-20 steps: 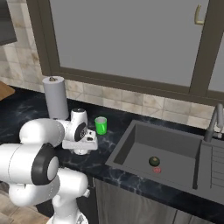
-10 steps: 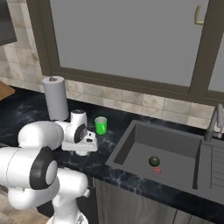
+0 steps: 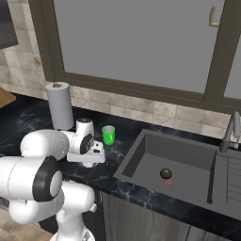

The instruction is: Clear the mugs and bowl far away from the sink.

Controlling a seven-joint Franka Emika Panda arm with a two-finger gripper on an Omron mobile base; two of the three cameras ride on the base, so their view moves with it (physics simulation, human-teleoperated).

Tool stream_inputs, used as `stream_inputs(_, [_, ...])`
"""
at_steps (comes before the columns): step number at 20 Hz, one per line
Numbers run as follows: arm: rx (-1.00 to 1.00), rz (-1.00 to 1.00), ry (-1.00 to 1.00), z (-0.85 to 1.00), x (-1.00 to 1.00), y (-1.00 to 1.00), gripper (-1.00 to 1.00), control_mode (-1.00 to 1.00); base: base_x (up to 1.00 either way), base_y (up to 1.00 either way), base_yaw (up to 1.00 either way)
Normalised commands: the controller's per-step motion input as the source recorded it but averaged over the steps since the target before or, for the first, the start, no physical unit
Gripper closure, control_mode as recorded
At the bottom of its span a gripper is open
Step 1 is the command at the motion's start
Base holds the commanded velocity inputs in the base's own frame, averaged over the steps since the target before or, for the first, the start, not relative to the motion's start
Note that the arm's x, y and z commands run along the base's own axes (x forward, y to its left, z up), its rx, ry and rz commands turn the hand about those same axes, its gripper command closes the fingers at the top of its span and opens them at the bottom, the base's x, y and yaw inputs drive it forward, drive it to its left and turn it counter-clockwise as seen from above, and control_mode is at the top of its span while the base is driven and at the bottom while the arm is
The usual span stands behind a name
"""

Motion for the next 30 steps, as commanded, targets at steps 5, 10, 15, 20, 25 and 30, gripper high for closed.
stream_inputs(5, [0.01, 0.00, 0.01, -0.26, 0.00, -0.06, 1.00, -1.00, 0.00, 0.00, 0.00])
stream_inputs(10, [0.01, 0.00, 0.05, -0.51, 0.00, -0.08, 1.00, -1.00, 0.00, 0.00, 0.00])
stream_inputs(15, [0.00, 0.01, 0.13, -0.81, -0.38, 0.00, 1.00, -1.00, 0.00, 0.00, 0.00])
stream_inputs(20, [0.00, 0.01, 0.08, -0.41, -0.20, 0.00, 1.00, -1.00, 0.00, 0.00, 0.00])
stream_inputs(25, [0.01, 0.00, 0.00, -0.14, -0.48, -0.08, 1.00, -1.00, 0.00, 0.00, 0.00])
stream_inputs(30, [0.00, 0.00, -0.08, 0.20, -0.21, -0.03, 1.00, -1.00, 0.00, 0.00, 0.00])
